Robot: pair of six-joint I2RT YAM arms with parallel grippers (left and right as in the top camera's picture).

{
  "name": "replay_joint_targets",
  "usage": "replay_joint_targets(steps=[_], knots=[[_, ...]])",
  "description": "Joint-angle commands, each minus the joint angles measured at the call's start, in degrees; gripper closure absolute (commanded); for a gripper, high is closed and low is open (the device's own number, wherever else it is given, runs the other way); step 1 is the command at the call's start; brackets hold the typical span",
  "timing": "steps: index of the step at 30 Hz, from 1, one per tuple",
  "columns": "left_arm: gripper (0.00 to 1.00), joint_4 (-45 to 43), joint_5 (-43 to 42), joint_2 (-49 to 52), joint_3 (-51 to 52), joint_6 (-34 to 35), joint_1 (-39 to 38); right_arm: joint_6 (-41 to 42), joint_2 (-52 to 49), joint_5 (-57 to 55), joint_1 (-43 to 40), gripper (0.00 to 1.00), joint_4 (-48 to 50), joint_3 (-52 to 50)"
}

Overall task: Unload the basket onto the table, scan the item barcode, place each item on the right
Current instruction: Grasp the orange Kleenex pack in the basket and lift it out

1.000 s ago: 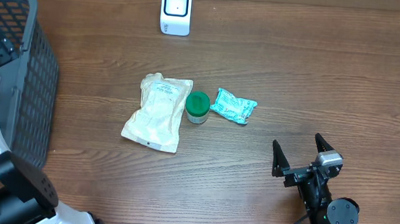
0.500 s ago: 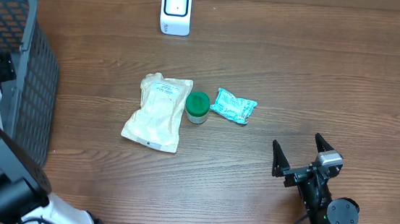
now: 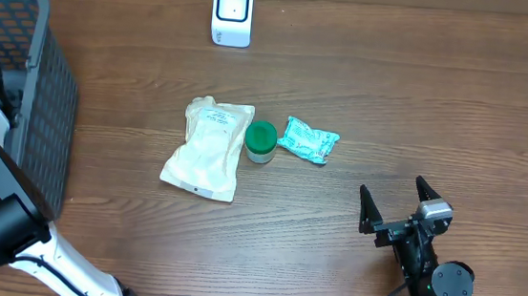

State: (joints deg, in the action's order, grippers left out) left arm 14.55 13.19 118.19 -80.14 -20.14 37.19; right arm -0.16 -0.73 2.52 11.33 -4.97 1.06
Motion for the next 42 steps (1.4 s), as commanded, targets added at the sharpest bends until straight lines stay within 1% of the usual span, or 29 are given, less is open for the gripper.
replay_joint_targets(steps=[1, 4, 7, 9, 10, 11, 20, 30, 32, 36, 40, 42], knots=[[0.30, -0.24, 0.79, 3.15, 0.22, -0.98, 0.68, 0.07, 0.57, -0.52, 0.22, 0.00, 0.35, -0.59], [0.38, 0.00, 0.76, 3.76, 0.24, 0.72, 1.18, 0.07, 0.57, -0.50, 0.22, 0.00, 0.35, -0.59], [0.50, 0.44, 0.74, 3.80, 0.24, 1.84, 1.38, 0.07, 0.57, -0.52, 0.22, 0.00, 0.35, -0.59], [0.66, 0.92, 0.74, 3.78, 0.22, 1.99, 1.38, 0.09, 0.57, -0.50, 0.22, 0.00, 0.35, -0.59], [0.83, 1.22, 0.74, 3.78, 0.24, 1.97, 1.38, 0.09, 0.57, -0.50, 0.22, 0.00, 0.35, -0.59], [0.96, 1.51, 0.74, 3.78, 0.24, 1.99, 1.38, 0.07, 0.57, -0.52, 0.22, 0.00, 0.35, -0.59], [0.96, 3.34, 0.74, 2.10, 0.04, 2.80, 0.24, 0.09, 0.57, -0.50, 0.22, 0.00, 0.35, -0.59], [0.96, 6.01, 0.33, -6.25, 0.04, 6.51, -0.11, 0.07, 0.57, -0.50, 0.22, 0.00, 0.35, -0.59], [0.96, 6.69, 0.31, -8.24, 0.04, 8.76, -0.11, 0.07, 0.57, -0.50, 0.22, 0.00, 0.35, -0.59], [0.96, 8.41, -1.33, -14.64, 0.04, 17.16, -0.52, 0.07, 0.57, -0.50, 0.22, 0.00, 0.35, -0.59], [0.96, 9.09, -6.40, -23.06, 0.04, 19.63, -2.01, 0.09, 0.57, -0.52, 0.22, 0.00, 0.35, -0.59], [0.96, 9.77, -7.56, -27.36, 0.04, 21.09, -3.32, 0.07, 0.57, -0.52, 0.22, 0.00, 0.35, -0.59]])
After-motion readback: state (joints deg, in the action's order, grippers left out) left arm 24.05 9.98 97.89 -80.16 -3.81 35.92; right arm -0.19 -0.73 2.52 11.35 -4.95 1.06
